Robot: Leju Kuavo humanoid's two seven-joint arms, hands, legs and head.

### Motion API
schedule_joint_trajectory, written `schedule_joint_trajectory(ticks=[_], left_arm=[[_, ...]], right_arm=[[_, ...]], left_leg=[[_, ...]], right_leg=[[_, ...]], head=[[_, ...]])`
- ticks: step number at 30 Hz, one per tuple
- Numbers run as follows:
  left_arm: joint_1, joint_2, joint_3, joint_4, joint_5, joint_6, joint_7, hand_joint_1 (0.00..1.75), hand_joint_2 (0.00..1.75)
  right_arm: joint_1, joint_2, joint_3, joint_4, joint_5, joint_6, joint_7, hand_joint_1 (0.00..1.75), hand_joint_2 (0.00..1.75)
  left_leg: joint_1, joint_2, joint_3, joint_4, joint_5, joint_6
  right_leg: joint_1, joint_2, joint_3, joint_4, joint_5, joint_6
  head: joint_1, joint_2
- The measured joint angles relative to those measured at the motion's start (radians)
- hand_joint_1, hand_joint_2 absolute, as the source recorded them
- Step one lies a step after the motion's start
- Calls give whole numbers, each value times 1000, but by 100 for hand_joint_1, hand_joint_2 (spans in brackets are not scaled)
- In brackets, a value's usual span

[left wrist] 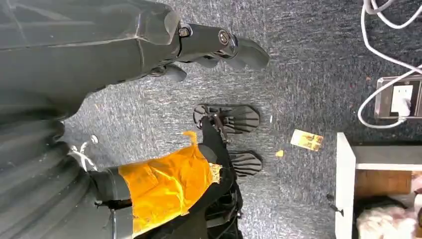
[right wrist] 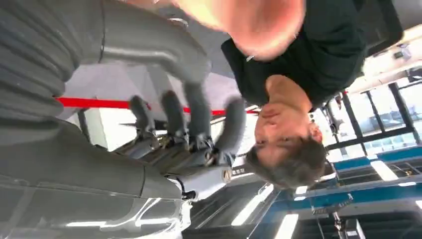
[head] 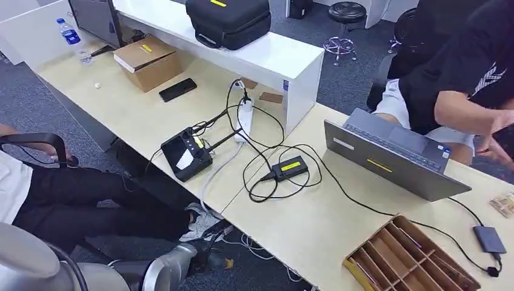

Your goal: Pass the card to the sensor for recognition and then transmit it.

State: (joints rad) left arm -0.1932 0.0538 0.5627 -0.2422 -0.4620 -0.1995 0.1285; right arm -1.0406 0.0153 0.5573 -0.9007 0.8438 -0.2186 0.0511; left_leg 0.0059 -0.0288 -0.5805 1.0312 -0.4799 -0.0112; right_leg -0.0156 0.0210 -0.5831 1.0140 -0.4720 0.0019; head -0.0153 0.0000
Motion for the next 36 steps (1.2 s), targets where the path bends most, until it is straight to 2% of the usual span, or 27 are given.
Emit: schedule_joint_trajectory(ticks=[11,25,29,32,36], left_arm=[[21,10,0,0,27,3,-20,0,175],[73,20,2,0,74,10,-72,0,175],[88,25,6,0,84,10,-90,0,175],[100,27,14,0,92,10,-102,0,175],[109,31,25,0,95,11,-105,0,175]], right_arm=[[96,-28,8,-170,-35,-41,-34,0,175],[344,-136,6,-469,-96,-124,-110,0,175],[416,-173,-14,-523,-166,-144,-147,0,175],[485,-202,-56,-572,-269,-148,-194,0,175],[534,-222,-97,-603,-316,-148,-214,0,175]], left_leg=[[0,0,0,0,0,0],[0,0,0,0,-1,0],[0,0,-1,0,-1,0],[0,-1,-1,0,-1,0],[0,0,-1,0,-1,0]], right_leg=[[0,0,-1,0,0,0],[0,0,-1,-1,0,0],[0,0,-1,-1,0,0],[0,0,-1,-1,0,0],[0,0,-1,-1,0,0]], head=[[0,0],[0,0],[0,0],[0,0],[0,0]])
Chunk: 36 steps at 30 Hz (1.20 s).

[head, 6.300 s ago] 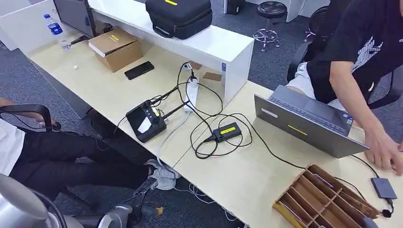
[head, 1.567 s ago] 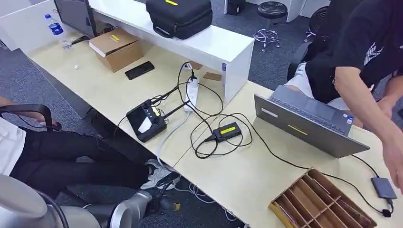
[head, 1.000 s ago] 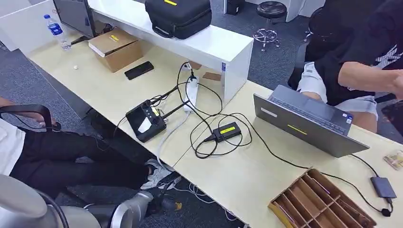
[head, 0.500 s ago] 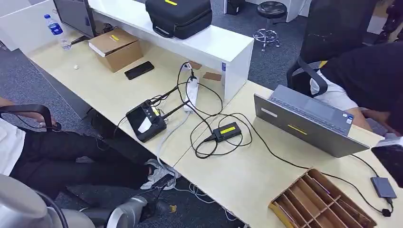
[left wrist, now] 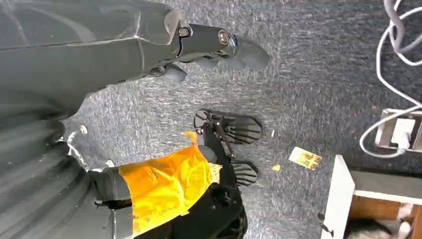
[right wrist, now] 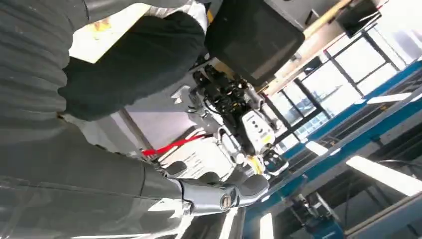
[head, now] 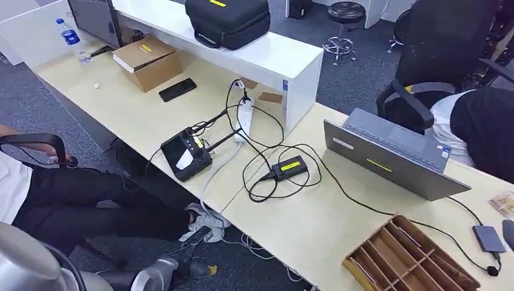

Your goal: Pass the card to the sensor for recognition and then transmit it.

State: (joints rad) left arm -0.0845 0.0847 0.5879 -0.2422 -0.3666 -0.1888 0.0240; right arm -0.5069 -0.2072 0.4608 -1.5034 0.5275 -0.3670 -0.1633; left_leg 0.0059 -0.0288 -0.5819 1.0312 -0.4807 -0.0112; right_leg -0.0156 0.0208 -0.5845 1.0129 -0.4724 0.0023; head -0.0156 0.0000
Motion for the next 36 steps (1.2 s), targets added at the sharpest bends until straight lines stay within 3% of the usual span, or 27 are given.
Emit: schedule_joint_trajectory(ticks=[3,6,11,15,27,36], left_arm=[[5,1,4,0,8,1,-13,0,175],[20,5,14,0,13,5,-20,0,175],[33,12,27,0,15,8,-26,0,175],[36,15,30,0,15,10,-26,0,175],[35,15,48,0,1,11,-17,0,175],[32,15,50,0,0,11,-17,0,175]], right_arm=[[58,-6,-59,-18,-182,19,-35,0,175],[141,-18,-173,-20,-335,32,-79,0,175],[266,-20,-386,-5,-438,61,-124,0,175],[324,-19,-504,9,-477,81,-130,0,175],[364,2,-692,139,-569,144,-114,0,175],[363,10,-730,212,-578,147,-118,0,175]], left_leg=[[0,-1,0,0,0,0],[0,-3,-1,0,0,0],[0,-3,-2,0,-1,1],[0,-2,-2,0,-1,1],[0,-2,-2,0,-1,1],[0,-2,-2,0,-1,1]], right_leg=[[0,-1,0,0,0,0],[0,-3,0,-1,0,0],[0,-4,0,-1,0,1],[0,-4,0,-1,0,1],[0,-3,0,-1,0,1],[0,-3,0,-1,0,1]], head=[[0,0],[0,0],[0,0],[0,0],[0,0],[0,0]])
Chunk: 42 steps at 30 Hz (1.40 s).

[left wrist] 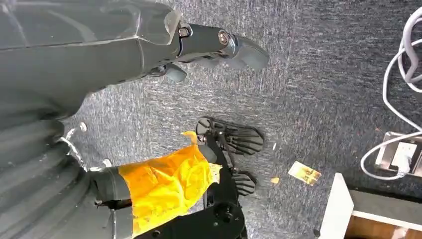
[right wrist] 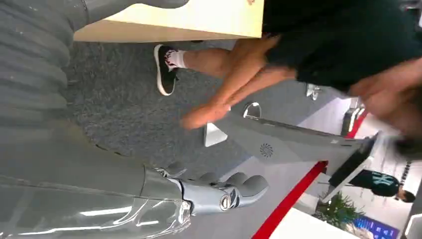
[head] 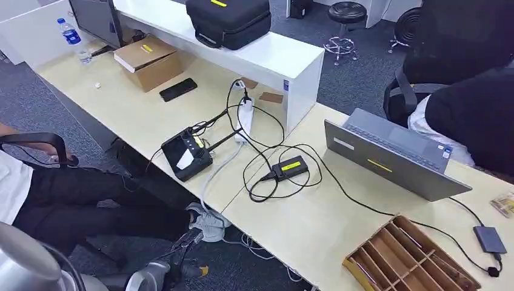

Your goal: Pass the card to the sensor for recognition and then transmit it.

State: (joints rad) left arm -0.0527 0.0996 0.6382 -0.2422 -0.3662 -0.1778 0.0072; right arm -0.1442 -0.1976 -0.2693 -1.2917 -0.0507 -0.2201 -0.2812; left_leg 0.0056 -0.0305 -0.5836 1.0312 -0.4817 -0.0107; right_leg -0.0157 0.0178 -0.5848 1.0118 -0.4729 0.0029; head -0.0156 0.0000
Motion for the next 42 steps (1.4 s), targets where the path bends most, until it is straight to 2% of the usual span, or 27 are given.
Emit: schedule_joint_trajectory(ticks=[7,16,25,31,42], left_arm=[[-3,0,0,0,-11,0,3,0,175],[-7,0,0,0,-22,0,12,0,175],[-13,0,0,0,-29,0,18,0,175],[-15,0,0,0,-29,0,18,0,175],[-18,0,0,0,-34,0,18,0,175]], right_arm=[[-22,3,-34,107,-29,15,5,0,175],[-60,5,-107,371,-95,36,-10,0,175],[-81,5,-187,635,-233,139,2,0,175],[-80,5,-217,738,-239,139,2,0,175],[-76,5,-222,840,-205,87,38,0,175]], left_leg=[[0,0,0,0,0,0],[0,0,0,0,0,0],[0,0,0,0,0,0],[0,1,0,0,0,0],[0,0,0,0,0,0]], right_leg=[[0,0,0,0,0,0],[0,0,0,0,0,0],[0,0,0,0,0,0],[0,1,0,0,0,0],[0,0,0,0,0,0]], head=[[0,0],[0,0],[0,0],[0,0],[0,0]])
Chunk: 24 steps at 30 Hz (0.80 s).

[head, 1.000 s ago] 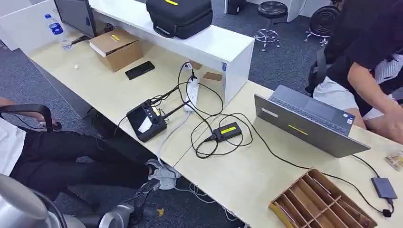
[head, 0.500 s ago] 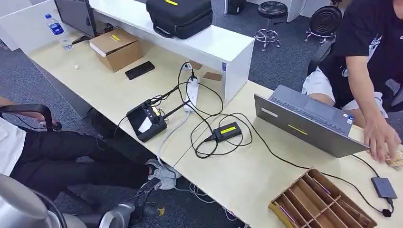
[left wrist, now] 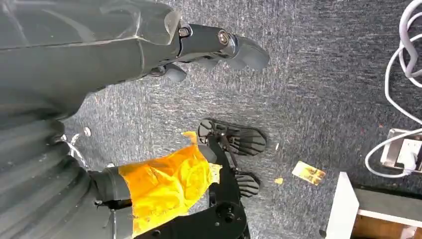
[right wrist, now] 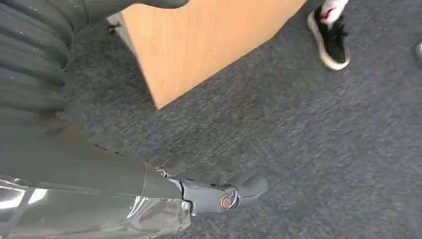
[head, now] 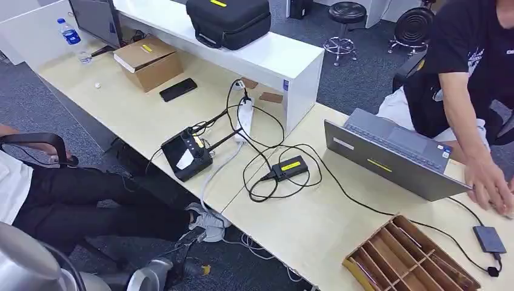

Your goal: Pass the card to the sensor for recognition and then transmit it.

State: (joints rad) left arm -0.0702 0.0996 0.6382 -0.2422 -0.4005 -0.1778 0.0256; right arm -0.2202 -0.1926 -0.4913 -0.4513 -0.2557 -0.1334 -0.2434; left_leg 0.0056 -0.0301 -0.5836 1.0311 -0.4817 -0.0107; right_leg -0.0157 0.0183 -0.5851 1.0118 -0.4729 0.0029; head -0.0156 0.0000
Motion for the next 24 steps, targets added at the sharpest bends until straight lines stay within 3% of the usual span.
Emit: schedule_joint_trajectory(ticks=[4,9,15,17,20,23,24], left_arm=[[-1,0,0,0,-2,0,2,0,175],[-8,0,0,0,-14,-2,14,0,175],[-30,2,-2,0,-43,-13,47,0,175],[-39,2,-3,0,-50,-16,56,0,175],[-51,5,-16,0,-66,-24,68,0,175],[-59,6,-28,0,-68,-24,75,0,175],[-61,7,-29,0,-69,-24,75,0,175]], right_arm=[[1,0,11,33,63,-29,45,0,175],[8,2,73,88,184,2,183,0,175],[45,27,219,163,366,195,400,0,175],[61,38,273,179,411,237,424,0,175],[76,45,355,197,485,361,440,0,175],[84,57,411,206,497,359,439,5,175],[85,58,421,208,497,359,439,175,175]], left_leg=[[0,0,0,0,0,0],[0,0,0,0,0,0],[1,-1,0,0,0,0],[1,0,0,0,0,0],[2,1,0,0,0,0],[1,1,0,0,0,0],[1,1,0,0,0,0]], right_leg=[[0,0,0,0,0,0],[0,0,0,0,0,0],[1,0,0,0,0,0],[1,0,0,0,0,0],[1,0,0,0,0,0],[1,1,0,0,0,0],[1,1,0,0,0,0]], head=[[0,0],[0,0],[0,0],[0,0],[0,0],[0,0],[0,0]])
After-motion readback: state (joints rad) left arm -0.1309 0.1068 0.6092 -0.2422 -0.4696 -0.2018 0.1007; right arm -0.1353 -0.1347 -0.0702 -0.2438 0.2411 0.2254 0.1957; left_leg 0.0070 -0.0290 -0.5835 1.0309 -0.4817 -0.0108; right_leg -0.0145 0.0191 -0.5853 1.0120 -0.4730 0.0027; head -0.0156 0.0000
